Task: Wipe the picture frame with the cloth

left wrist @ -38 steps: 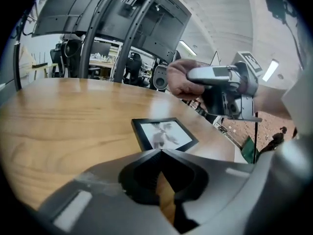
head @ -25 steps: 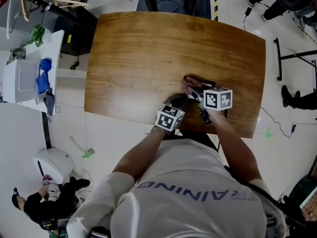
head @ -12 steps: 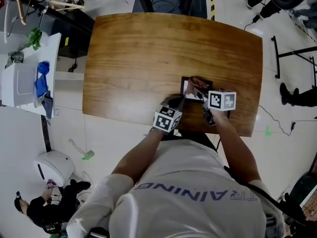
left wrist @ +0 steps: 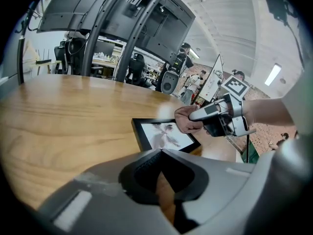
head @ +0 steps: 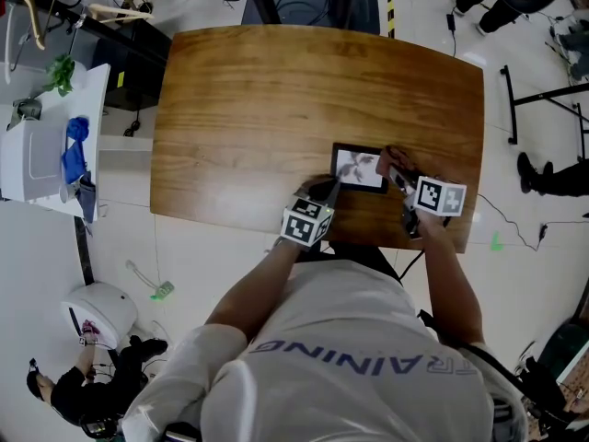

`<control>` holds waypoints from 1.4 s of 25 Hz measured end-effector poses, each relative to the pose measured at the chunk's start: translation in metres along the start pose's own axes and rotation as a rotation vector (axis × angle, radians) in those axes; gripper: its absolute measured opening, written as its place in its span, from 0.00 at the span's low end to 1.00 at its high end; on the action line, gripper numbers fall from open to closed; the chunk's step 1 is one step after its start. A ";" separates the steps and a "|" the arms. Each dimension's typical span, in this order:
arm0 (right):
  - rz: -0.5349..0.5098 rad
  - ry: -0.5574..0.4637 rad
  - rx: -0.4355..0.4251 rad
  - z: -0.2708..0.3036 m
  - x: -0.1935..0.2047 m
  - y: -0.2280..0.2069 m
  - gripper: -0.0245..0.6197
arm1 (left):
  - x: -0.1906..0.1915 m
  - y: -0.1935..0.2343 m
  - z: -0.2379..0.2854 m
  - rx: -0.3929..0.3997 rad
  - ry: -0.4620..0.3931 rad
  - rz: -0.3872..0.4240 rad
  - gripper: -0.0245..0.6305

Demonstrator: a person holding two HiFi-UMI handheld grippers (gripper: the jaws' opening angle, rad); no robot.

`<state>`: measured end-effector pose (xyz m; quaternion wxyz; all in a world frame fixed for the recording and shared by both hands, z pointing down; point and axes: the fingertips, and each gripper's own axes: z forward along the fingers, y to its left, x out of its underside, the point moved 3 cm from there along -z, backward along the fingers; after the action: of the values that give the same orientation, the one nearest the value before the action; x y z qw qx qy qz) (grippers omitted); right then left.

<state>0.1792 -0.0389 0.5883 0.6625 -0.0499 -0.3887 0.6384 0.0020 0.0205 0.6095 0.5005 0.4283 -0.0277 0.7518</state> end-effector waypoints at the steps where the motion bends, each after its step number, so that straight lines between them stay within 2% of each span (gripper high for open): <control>1: 0.003 -0.003 -0.008 -0.001 0.000 -0.002 0.24 | 0.000 0.000 0.000 -0.002 0.000 0.001 0.04; 11: -0.022 -0.025 0.004 -0.003 -0.001 0.002 0.23 | -0.002 0.000 -0.001 0.004 -0.002 -0.012 0.04; 17: -0.108 -0.070 -0.118 0.002 -0.015 0.058 0.23 | -0.001 -0.002 -0.001 0.010 0.004 0.007 0.04; 23: -0.190 0.006 -0.190 0.042 -0.002 0.111 0.23 | -0.001 -0.002 -0.002 0.015 0.003 0.004 0.04; 27: -0.166 0.089 -0.193 0.070 0.013 0.121 0.23 | -0.001 -0.003 -0.001 0.018 0.006 0.001 0.04; 30: -0.154 0.139 -0.140 0.078 0.021 0.114 0.23 | -0.001 -0.002 -0.001 0.016 0.004 0.002 0.04; 35: -0.141 0.149 -0.106 0.071 0.027 0.103 0.24 | 0.002 0.000 0.001 0.007 -0.007 0.018 0.04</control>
<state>0.0517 -0.0269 0.5916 0.7294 -0.1047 -0.3740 0.5632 0.0025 0.0222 0.6113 0.4920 0.4324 -0.0308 0.7550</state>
